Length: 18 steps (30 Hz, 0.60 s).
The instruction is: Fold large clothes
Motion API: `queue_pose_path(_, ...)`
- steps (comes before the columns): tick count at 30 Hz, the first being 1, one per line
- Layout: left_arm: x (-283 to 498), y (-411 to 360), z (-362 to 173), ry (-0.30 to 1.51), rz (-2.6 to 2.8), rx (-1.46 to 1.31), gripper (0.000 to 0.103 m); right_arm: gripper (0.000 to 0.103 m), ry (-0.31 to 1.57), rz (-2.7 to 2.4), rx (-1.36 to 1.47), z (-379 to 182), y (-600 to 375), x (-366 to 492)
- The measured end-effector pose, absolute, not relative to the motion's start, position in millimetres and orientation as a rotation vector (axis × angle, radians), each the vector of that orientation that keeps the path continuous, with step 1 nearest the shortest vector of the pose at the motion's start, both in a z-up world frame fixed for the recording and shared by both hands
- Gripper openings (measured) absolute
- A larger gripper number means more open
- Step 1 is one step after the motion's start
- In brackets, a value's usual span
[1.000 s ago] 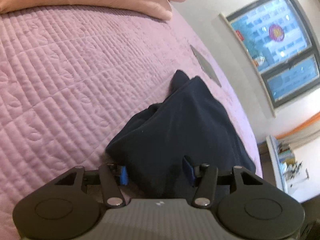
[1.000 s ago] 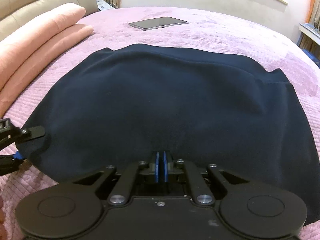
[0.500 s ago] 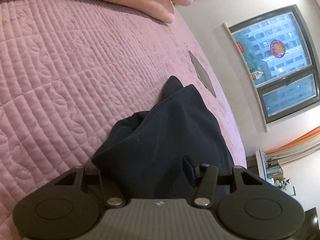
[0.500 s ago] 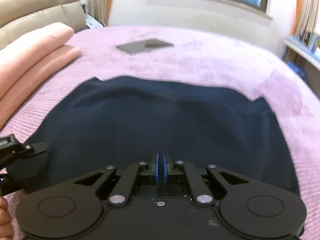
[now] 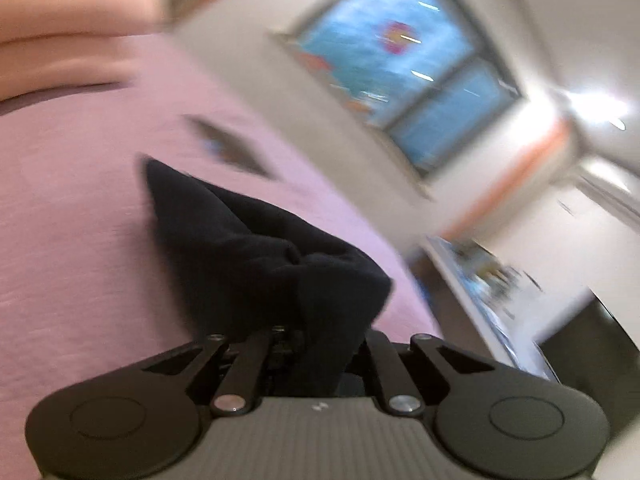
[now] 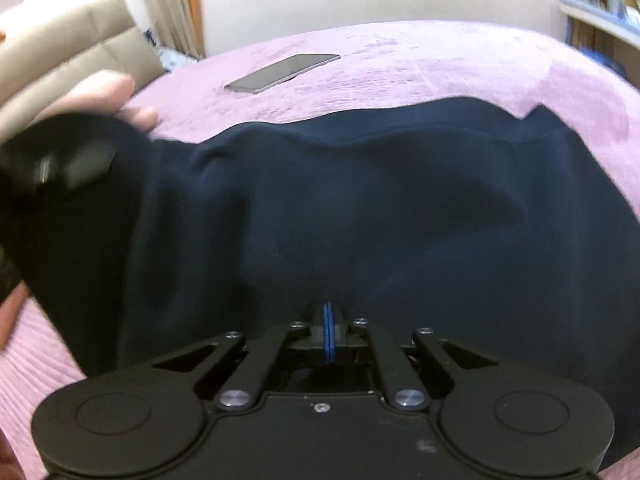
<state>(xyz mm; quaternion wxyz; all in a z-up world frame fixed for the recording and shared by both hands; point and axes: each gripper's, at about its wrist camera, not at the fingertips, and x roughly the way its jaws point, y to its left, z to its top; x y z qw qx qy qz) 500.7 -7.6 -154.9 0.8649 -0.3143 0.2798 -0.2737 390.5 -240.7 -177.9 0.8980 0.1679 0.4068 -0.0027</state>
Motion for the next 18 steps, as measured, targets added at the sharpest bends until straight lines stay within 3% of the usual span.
queue_pose_path(9, 501, -162, -134, 0.666, -1.061, -0.459, 0.007, 0.001, 0.8, -0.088, 0.64, -163, -341, 342)
queue_pose_path(12, 501, -200, -150, 0.744, -1.117, -0.428, 0.007, 0.004, 0.783, -0.176, 0.637, -159, -384, 318)
queue_pose_path(14, 504, -226, -171, 0.824, -1.117, -0.382, 0.007, 0.013, 0.814, -0.233, 0.634, -166, -408, 309)
queue_pose_path(18, 495, -261, -197, 0.891, -1.098, -0.258, 0.008, 0.014, 0.841, -0.268, 0.697, -183, -446, 286)
